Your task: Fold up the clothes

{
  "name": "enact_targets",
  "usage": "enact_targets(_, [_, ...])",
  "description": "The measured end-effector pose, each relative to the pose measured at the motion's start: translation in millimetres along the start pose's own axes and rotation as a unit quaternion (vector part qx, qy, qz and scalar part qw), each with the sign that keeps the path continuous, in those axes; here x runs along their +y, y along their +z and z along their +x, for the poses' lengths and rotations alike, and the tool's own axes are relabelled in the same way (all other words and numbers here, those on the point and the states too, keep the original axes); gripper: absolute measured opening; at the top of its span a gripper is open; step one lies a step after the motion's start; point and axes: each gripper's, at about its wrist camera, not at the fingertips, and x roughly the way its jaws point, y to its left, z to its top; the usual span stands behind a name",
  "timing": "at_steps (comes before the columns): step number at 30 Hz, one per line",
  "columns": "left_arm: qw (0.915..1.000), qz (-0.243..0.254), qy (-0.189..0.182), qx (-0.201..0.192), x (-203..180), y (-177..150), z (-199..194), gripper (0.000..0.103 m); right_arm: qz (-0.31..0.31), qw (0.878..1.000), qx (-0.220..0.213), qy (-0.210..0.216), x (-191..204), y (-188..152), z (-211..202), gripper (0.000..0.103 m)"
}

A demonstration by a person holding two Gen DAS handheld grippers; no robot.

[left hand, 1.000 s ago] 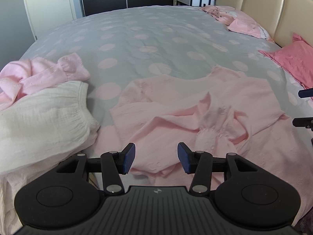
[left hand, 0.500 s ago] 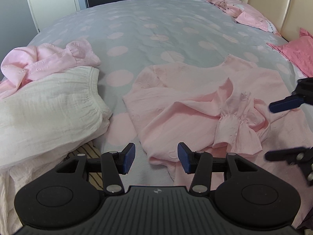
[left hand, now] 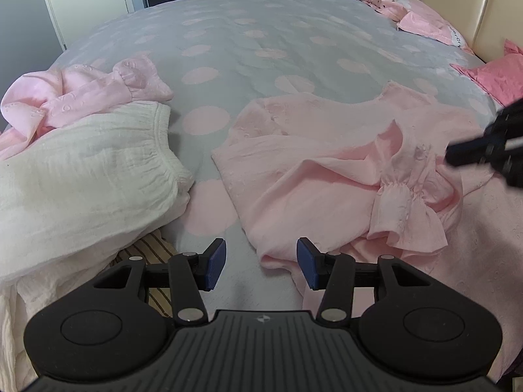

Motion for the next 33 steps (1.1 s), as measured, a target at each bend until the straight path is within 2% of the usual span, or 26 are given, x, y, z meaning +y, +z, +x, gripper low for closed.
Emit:
enact_targets(1, [1.0000,0.000,0.002,0.001,-0.6,-0.1,1.0,0.046,0.011,1.000,-0.001,0.001,-5.6,-0.8,-2.7,0.005])
enact_targets(4, [1.0000,0.003,0.006,0.007,-3.9,-0.4,3.9,0.046,0.030,0.999,0.004,0.017,-7.3,-7.2,-0.8,0.021])
enact_targets(5, [0.9999,0.005,0.007,0.008,-5.3,-0.5,4.7,0.046,0.024,0.999,0.008,0.021,-2.6,-9.9,1.6,0.030])
enact_targets(7, [0.9999,0.007,0.008,0.010,-7.8,-0.6,5.4,0.046,0.005,1.000,0.012,0.029,10.6,-15.7,6.8,0.040])
enact_targets(10, [0.9999,0.009,0.007,0.009,-9.9,-0.4,5.7,0.046,-0.025,0.998,0.019,0.045,32.1,-24.6,14.9,0.045])
enact_targets(13, [0.9998,0.011,0.008,0.011,-12.1,0.3,7.6,0.046,-0.059,0.997,0.025,0.052,52.6,-32.8,24.4,0.070])
enact_targets(14, [0.9998,0.012,0.008,0.012,-12.6,0.5,8.4,0.046,-0.071,0.996,0.027,0.050,58.8,-35.5,28.4,0.070])
enact_targets(16, [0.9998,0.013,0.009,0.015,-13.2,1.1,10.4,0.046,-0.092,0.995,0.032,0.032,67.2,-40.2,36.8,0.067])
enact_targets(17, [0.9997,0.014,0.010,0.015,-13.2,1.5,10.8,0.046,-0.101,0.994,0.033,0.021,69.4,-42.5,40.5,0.059])
enact_targets(18, [0.9997,0.015,0.010,0.015,-13.3,1.9,11.3,0.046,-0.109,0.993,0.034,0.009,71.6,-44.9,44.1,0.048])
enact_targets(19, [0.9997,0.015,0.010,0.016,-13.4,2.3,11.7,0.046,-0.111,0.993,0.037,0.000,70.5,-45.1,46.6,0.019])
enact_targets(20, [0.9997,0.016,0.011,0.016,-13.5,2.7,11.9,0.046,-0.103,0.994,0.039,-0.007,65.8,-44.0,46.7,0.008])
enact_targets(26, [0.9997,0.021,0.009,0.013,-15.1,2.0,10.7,0.046,-0.011,0.999,-0.004,-0.031,10.9,-24.2,3.8,0.007])
enact_targets(29, [0.9995,0.023,0.011,0.016,-14.3,1.1,11.4,0.046,0.036,0.997,-0.024,-0.061,-27.2,-20.4,-21.8,0.007])
enact_targets(33, [0.9992,0.031,0.013,0.022,-15.6,-2.0,13.1,0.046,0.103,0.989,-0.028,-0.099,-79.0,-26.8,-38.6,0.006])
